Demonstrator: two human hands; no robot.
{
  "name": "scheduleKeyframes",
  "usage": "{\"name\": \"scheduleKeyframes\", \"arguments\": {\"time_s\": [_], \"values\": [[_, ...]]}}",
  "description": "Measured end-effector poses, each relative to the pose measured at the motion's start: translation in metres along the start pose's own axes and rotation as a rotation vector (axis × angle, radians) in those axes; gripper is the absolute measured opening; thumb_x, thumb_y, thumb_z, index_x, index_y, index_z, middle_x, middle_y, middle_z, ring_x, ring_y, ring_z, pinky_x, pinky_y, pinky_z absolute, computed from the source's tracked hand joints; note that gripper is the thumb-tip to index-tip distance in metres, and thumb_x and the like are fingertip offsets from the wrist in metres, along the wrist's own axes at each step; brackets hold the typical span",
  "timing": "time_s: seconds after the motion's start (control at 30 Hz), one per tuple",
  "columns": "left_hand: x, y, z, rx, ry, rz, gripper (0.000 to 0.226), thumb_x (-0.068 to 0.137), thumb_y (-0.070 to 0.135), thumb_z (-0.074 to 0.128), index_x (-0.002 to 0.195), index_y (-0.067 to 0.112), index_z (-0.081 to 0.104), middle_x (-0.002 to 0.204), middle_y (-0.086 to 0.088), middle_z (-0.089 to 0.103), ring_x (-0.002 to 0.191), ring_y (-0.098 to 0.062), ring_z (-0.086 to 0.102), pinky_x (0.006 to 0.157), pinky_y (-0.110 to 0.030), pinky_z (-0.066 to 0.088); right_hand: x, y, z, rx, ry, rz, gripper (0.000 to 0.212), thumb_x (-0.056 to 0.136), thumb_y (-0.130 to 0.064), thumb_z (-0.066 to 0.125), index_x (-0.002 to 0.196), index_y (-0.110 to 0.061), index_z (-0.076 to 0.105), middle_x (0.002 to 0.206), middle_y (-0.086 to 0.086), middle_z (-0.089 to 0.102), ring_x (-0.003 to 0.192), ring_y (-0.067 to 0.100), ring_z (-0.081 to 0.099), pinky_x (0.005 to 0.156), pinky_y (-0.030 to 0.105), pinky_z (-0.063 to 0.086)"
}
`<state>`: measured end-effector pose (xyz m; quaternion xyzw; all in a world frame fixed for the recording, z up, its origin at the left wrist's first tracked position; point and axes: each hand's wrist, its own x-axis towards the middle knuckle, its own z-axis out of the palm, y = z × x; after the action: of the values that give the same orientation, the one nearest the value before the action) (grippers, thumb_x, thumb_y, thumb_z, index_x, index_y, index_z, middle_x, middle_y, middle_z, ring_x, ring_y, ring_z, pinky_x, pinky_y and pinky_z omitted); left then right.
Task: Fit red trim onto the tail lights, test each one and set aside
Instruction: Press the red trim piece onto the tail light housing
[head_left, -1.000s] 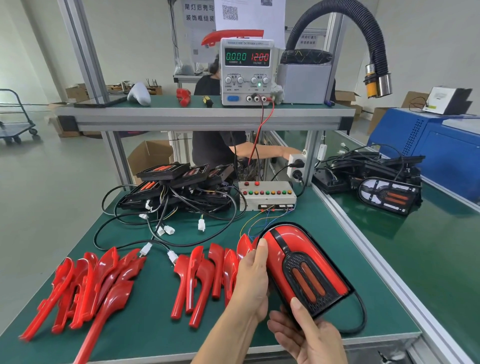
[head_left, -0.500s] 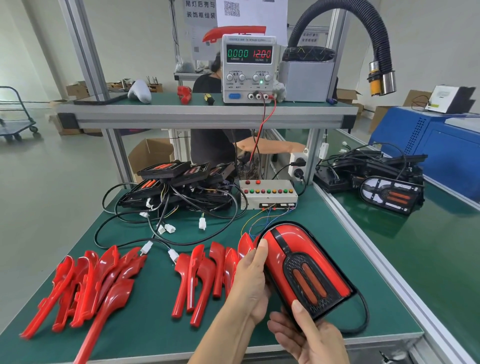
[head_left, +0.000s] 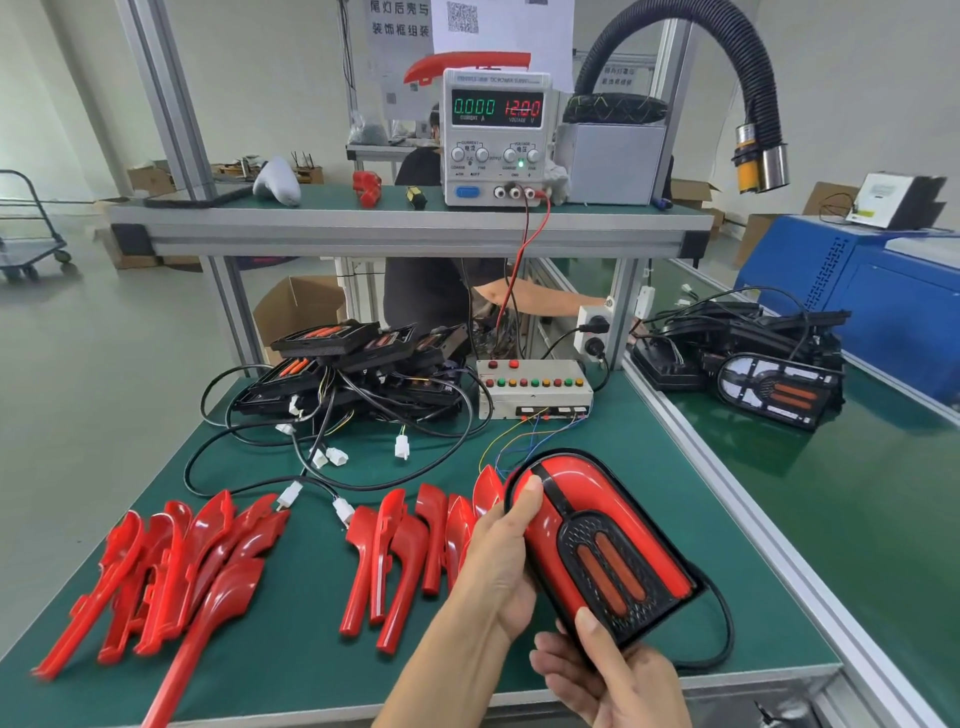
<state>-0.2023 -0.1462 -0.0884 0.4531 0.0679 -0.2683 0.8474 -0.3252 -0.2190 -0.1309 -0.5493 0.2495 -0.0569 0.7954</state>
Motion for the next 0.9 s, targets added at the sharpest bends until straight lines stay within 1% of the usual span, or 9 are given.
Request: {"name": "scheduleKeyframes", "arguments": {"time_s": [0.07,0.13,0.2,0.33,0.4,0.5,0.63,0.77,0.9], "values": [[-0.0004,-0.0023,-0.0007,0.004,0.017,0.006,0.049,0.089,0.031,0.073,0.126,-0.001,0.066,0.113,-0.021,0.074,0.113,-0.039,0.068,0.104,-0.054,0.052,-0.0006,0.0018,0.0004,-0.022,-0.002,-0.006,0.025,0.072,-0.034,0.075,0.074,-0.011,0.082,0.086,0.028,0.075,0.078,0.040,0.077,0.050,0.028,0.060],[-0.0017,-0.0028,-0.0007,0.007,0.031,0.017,0.047,0.089,0.031,0.073,0.123,0.000,0.068,0.111,-0.020,0.075,0.111,-0.038,0.069,0.102,-0.052,0.053,-0.0001,0.0029,0.0005,-0.035,-0.002,-0.014,0.023,0.077,-0.033,0.074,0.073,-0.011,0.082,0.084,0.028,0.075,0.077,0.040,0.077,0.049,0.028,0.059],[-0.0025,-0.0019,-0.0010,0.006,0.028,0.026,0.047,0.087,0.031,0.074,0.122,0.000,0.069,0.109,-0.019,0.076,0.110,-0.037,0.070,0.101,-0.051,0.054,-0.0002,0.0018,0.0013,-0.036,-0.017,-0.025,0.026,0.071,-0.036,0.075,0.075,-0.012,0.082,0.084,0.028,0.075,0.078,0.040,0.077,0.050,0.028,0.059],[-0.0022,0.0008,-0.0020,-0.015,0.021,0.024,0.055,0.077,0.031,0.080,0.123,0.001,0.070,0.111,-0.020,0.075,0.111,-0.037,0.070,0.101,-0.051,0.055,0.0016,0.0029,-0.0015,-0.011,-0.035,-0.004,0.042,0.064,-0.034,0.077,0.079,0.005,0.079,0.088,0.032,0.074,0.078,0.043,0.076,0.049,0.030,0.060],[-0.0014,0.0006,-0.0024,-0.030,0.015,0.025,0.060,0.074,0.031,0.081,0.124,0.000,0.069,0.113,-0.021,0.074,0.114,-0.038,0.068,0.103,-0.052,0.053,0.0013,0.0022,-0.0013,-0.004,-0.031,0.000,0.044,0.063,-0.034,0.077,0.081,0.006,0.077,0.088,0.033,0.074,0.077,0.043,0.076,0.048,0.030,0.060],[-0.0003,-0.0002,-0.0026,-0.037,0.002,0.024,0.061,0.072,0.031,0.081,0.124,0.000,0.069,0.115,-0.022,0.074,0.116,-0.039,0.067,0.105,-0.053,0.051,-0.0008,0.0012,0.0000,-0.013,-0.028,0.001,0.040,0.065,-0.035,0.076,0.076,0.003,0.079,0.088,0.032,0.074,0.078,0.043,0.076,0.049,0.030,0.060],[0.0004,-0.0023,-0.0021,-0.048,-0.010,0.012,0.062,0.071,0.030,0.081,0.124,-0.001,0.069,0.115,-0.023,0.073,0.117,-0.040,0.066,0.104,-0.053,0.052,-0.0023,0.0036,-0.0025,-0.001,-0.011,0.020,0.042,0.084,-0.028,0.072,0.098,0.012,0.069,0.087,0.032,0.074,0.077,0.043,0.076,0.048,0.030,0.060],[0.0006,-0.0038,-0.0013,-0.051,0.009,-0.003,0.065,0.070,0.031,0.083,0.124,0.000,0.069,0.113,-0.021,0.074,0.114,-0.040,0.067,0.103,-0.053,0.053,-0.0021,0.0014,-0.0036,-0.006,-0.004,0.010,0.055,0.070,-0.034,0.075,0.098,0.012,0.067,0.088,0.033,0.074,0.078,0.044,0.076,0.048,0.030,0.060],[0.0012,-0.0043,0.0014,-0.039,0.020,-0.006,0.065,0.071,0.034,0.083,0.125,0.002,0.068,0.111,-0.019,0.076,0.108,-0.037,0.071,0.100,-0.051,0.055,0.0004,-0.0003,-0.0021,-0.007,0.009,0.000,0.059,0.066,-0.037,0.075,0.098,0.012,0.067,0.086,0.033,0.073,0.075,0.043,0.076,0.046,0.029,0.058]]}}
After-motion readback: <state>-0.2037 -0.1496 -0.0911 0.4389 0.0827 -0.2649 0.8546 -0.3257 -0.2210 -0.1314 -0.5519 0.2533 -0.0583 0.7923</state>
